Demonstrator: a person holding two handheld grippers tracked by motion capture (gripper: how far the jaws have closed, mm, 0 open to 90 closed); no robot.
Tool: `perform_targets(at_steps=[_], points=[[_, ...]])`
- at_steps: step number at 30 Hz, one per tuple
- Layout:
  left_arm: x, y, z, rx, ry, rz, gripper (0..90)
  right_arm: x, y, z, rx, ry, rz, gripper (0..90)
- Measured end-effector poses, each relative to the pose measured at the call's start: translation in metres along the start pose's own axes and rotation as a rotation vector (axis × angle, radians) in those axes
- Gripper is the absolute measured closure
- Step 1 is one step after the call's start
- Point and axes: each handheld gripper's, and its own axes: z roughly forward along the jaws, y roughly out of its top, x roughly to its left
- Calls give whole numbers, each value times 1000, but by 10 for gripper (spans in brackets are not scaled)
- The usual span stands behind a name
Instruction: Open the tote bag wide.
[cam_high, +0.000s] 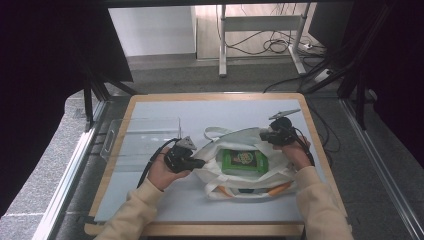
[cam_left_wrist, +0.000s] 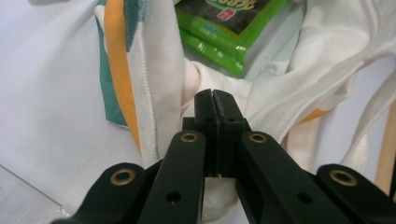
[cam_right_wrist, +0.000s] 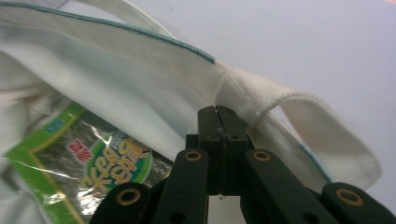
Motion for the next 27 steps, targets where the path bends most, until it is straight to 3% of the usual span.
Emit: perform_targets(at_steps=[9, 16, 20, 27], points=[[3, -3, 9, 26, 7, -16, 900, -9, -4, 20, 51, 18, -5, 895], [1, -2, 7, 25, 18, -9, 899, -10, -3, 19, 47, 26, -5, 895], [-2, 2, -2, 0, 16, 1, 894, -2, -1, 9, 12, 25, -16, 895], [-18, 12, -12, -45, 7, 43, 892, 30, 12, -1, -17, 73, -111, 895]])
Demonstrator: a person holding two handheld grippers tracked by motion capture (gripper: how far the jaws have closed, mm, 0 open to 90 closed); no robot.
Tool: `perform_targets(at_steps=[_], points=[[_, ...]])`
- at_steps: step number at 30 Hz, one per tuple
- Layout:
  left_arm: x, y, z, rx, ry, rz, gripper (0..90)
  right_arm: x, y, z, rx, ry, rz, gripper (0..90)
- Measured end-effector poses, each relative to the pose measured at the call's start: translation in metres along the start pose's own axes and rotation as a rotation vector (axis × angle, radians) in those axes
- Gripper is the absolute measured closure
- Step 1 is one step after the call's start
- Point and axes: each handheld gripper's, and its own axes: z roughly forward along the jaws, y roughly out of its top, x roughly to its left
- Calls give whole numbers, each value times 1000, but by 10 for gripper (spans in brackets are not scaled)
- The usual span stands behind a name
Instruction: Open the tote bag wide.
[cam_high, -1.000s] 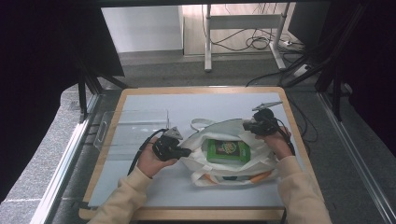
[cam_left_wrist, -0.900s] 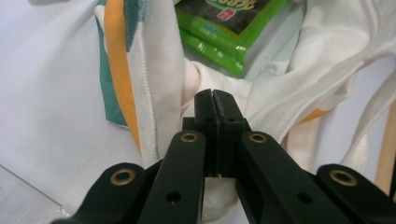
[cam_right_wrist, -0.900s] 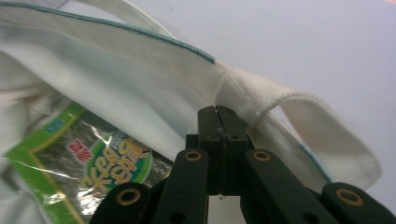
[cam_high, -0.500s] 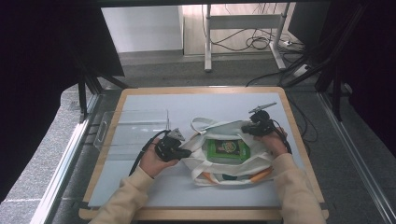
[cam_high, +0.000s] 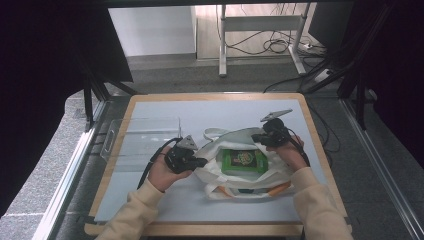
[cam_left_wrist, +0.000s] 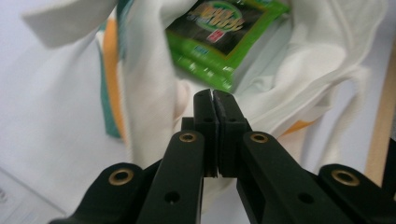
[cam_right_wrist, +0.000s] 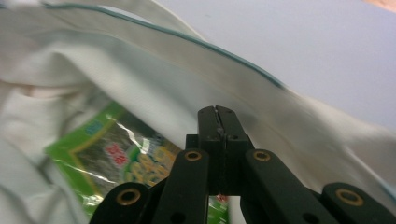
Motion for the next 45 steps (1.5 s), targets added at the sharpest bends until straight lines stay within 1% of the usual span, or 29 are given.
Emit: perform_targets(at_steps=[4, 6, 7, 8, 10, 11, 12, 13, 16, 17, 18, 19, 20, 22, 23, 24, 26, 28, 29, 30, 31, 32, 34, 35, 37, 39, 45], points=[[-4, 4, 8, 11, -10, 9, 891, 19, 10, 7, 14, 37, -44, 895], [-4, 5, 14, 25, -16, 11, 892, 30, 14, 16, 29, 60, -76, 895], [-4, 5, 16, 30, -18, 11, 893, 34, 15, 20, 33, 66, -85, 895], [-4, 5, 18, 38, -19, 10, 895, 37, 15, 23, 37, 73, -95, 895], [-5, 5, 23, 48, -23, 15, 896, 44, 16, 32, 64, 92, -116, 895], [-5, 6, 24, 60, -22, 24, 896, 47, 16, 36, 74, 101, -128, 895], [-5, 6, 26, 63, -24, 30, 897, 50, 15, 39, 80, 113, -138, 895], [-6, 6, 27, 61, -26, 24, 897, 53, 14, 42, 84, 126, -141, 895], [-6, 7, 30, 61, -28, 25, 898, 56, 12, 48, 106, 154, -156, 895], [-6, 7, 30, 67, -29, 26, 898, 58, 11, 49, 117, 162, -173, 895], [-6, 7, 31, 70, -30, 25, 898, 59, 10, 50, 123, 162, -183, 895], [-6, 6, 32, 70, -32, 21, 898, 60, 10, 51, 130, 152, -189, 895], [-7, 6, 33, 70, -35, 16, 898, 60, 11, 52, 135, 136, -194, 895], [-6, 6, 34, 87, -35, 28, 898, 56, 11, 56, 134, 110, -179, 895], [-6, 5, 34, 88, -35, 26, 898, 54, 12, 58, 135, 93, -177, 895], [-6, 5, 34, 88, -36, 25, 898, 50, 12, 61, 140, 64, -177, 895], [-6, 5, 34, 91, -39, 23, 898, 47, 12, 65, 136, 32, -177, 895], [-5, 5, 36, 99, -42, 22, 898, 43, 12, 68, 123, 15, -165, 895], [-5, 4, 37, 102, -44, 13, 898, 42, 13, 69, 118, 9, -161, 895], [-5, 4, 38, 105, -45, 15, 899, 40, 13, 70, 112, 9, -155, 895], [-5, 3, 39, 104, -48, 5, 899, 40, 14, 71, 112, 6, -153, 895], [-4, 3, 39, 113, -50, 10, 899, 39, 16, 72, 116, 4, -157, 895], [-3, 3, 39, 115, -54, 7, 899, 38, 20, 74, 114, 1, -156, 895], [-3, 3, 39, 111, -58, -2, 899, 37, 22, 74, 115, 0, -155, 895], [-4, 2, 40, 117, -57, -1, 899, 35, 25, 75, 120, 1, -157, 895], [-4, 2, 40, 120, -57, 0, 899, 33, 25, 77, 116, 12, -154, 895], [-3, 2, 41, 120, -60, -5, 899, 26, 25, 79, 104, 41, -111, 895]])
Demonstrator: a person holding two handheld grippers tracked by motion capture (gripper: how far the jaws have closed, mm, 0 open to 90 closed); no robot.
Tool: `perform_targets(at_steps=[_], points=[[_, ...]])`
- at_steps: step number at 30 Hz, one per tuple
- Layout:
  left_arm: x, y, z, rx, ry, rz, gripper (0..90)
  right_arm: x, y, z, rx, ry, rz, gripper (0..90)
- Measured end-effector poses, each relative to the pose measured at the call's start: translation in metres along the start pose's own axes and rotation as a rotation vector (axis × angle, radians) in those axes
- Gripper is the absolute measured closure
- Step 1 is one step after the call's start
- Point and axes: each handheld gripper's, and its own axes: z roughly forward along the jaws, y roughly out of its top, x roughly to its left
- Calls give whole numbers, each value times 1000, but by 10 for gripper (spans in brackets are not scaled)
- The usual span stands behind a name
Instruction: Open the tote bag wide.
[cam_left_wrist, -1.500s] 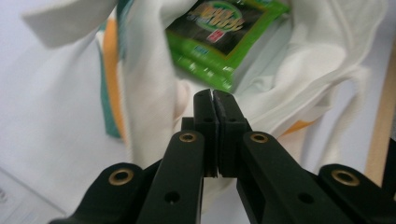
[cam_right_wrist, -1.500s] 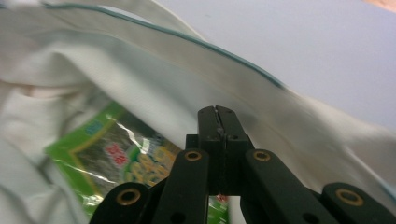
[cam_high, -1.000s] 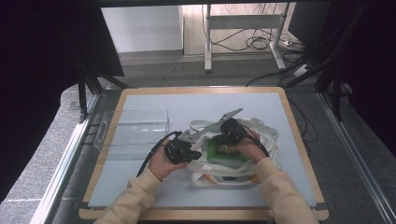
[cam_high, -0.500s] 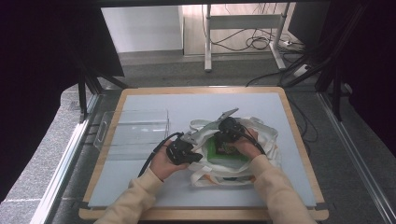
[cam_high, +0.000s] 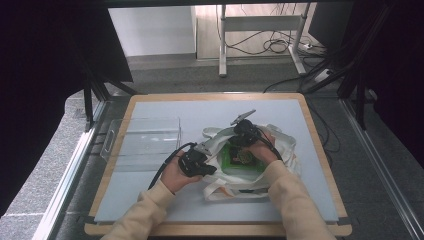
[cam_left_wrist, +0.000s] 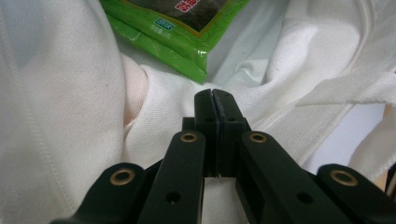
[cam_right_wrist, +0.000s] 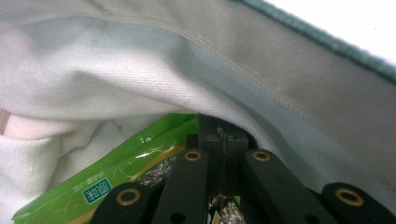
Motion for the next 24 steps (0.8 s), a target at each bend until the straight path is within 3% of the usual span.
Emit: perform_targets(at_steps=[13, 18, 24], points=[[1, 0, 1, -3, 1, -1, 899, -1, 2, 2, 8, 4, 21, 895], [2, -1, 0, 2, 4, 4, 899, 2, -4, -18, -4, -9, 7, 895], [1, -1, 0, -5, 5, -5, 899, -3, -18, -46, 20, -65, 40, 895]])
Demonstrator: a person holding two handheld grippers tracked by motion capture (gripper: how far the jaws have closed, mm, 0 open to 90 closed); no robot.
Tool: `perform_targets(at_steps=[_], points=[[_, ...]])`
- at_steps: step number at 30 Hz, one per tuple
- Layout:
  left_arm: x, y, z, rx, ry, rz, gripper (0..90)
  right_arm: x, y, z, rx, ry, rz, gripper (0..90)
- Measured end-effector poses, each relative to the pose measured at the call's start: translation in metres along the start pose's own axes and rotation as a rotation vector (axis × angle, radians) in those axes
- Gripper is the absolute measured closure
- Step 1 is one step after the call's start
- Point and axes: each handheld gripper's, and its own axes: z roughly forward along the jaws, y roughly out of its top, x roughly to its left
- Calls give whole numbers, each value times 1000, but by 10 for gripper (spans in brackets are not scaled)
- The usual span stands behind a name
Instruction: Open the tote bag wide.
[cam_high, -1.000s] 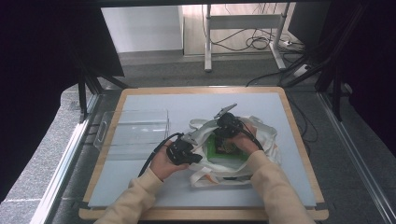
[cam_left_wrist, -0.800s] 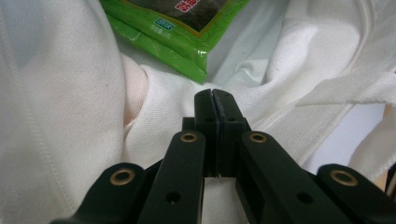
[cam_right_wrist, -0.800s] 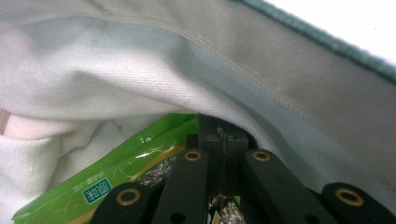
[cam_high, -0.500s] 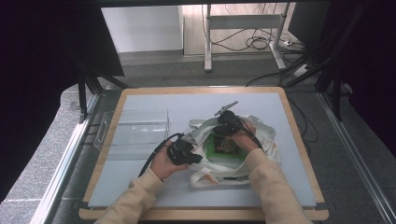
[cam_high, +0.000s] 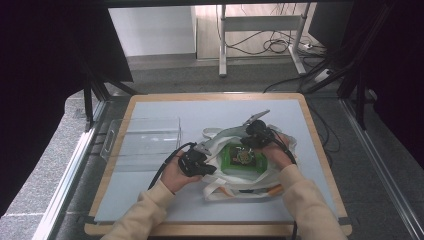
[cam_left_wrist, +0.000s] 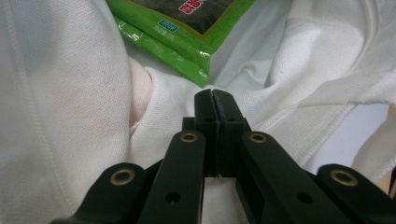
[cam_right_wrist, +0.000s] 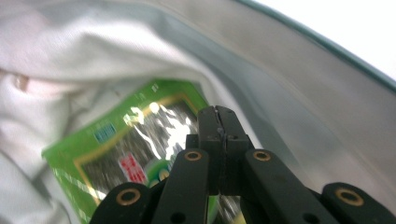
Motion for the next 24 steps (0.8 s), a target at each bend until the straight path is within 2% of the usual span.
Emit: perform_targets(at_steps=[4, 7, 11, 13, 19, 22, 24], points=[[1, 0, 0, 3, 0, 2, 899, -4, -12, -11, 38, -37, 16, 895], [1, 0, 0, 4, -2, 3, 899, -9, -22, -12, 69, -80, 16, 895], [1, 0, 0, 4, -4, 1, 899, -14, -30, -10, 91, -109, 29, 895], [2, 0, 0, 4, -4, 0, 899, -17, -32, -8, 96, -115, 32, 895], [3, -1, 0, 7, -7, -4, 899, -19, -32, -4, 115, -185, 24, 895], [3, -1, 0, 8, -6, -6, 899, -22, -32, -4, 122, -231, 32, 895], [3, -1, 0, 10, -6, -8, 899, -28, -33, -3, 122, -233, 56, 895]])
